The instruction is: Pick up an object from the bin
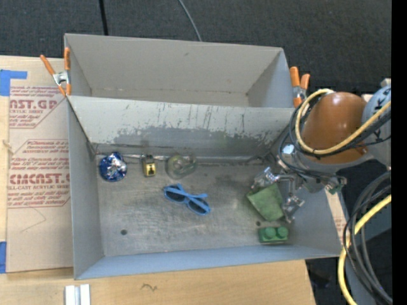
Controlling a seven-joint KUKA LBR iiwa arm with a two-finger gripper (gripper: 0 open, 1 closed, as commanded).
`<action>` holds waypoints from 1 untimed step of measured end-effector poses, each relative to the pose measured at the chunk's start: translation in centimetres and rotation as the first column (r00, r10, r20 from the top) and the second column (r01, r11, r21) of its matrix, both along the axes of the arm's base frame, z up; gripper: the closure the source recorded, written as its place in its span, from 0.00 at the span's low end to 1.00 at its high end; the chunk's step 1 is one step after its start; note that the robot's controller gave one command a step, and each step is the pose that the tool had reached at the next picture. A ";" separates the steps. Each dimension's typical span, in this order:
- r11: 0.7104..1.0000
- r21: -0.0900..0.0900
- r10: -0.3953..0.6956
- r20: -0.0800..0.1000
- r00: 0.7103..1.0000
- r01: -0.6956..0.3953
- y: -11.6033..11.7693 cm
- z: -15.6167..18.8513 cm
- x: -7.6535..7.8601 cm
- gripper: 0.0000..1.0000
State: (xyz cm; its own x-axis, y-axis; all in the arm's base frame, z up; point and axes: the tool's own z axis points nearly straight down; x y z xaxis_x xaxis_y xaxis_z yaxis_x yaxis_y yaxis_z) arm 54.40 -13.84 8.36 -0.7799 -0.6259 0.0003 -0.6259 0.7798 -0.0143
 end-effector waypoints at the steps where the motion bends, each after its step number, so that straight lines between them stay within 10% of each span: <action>1: 0.998 0.009 0.066 0.001 0.998 -0.066 0.2 13.2 0.3 1.00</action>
Offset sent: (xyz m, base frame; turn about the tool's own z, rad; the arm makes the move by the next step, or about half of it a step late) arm 0.0010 0.0010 0.1279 -0.0675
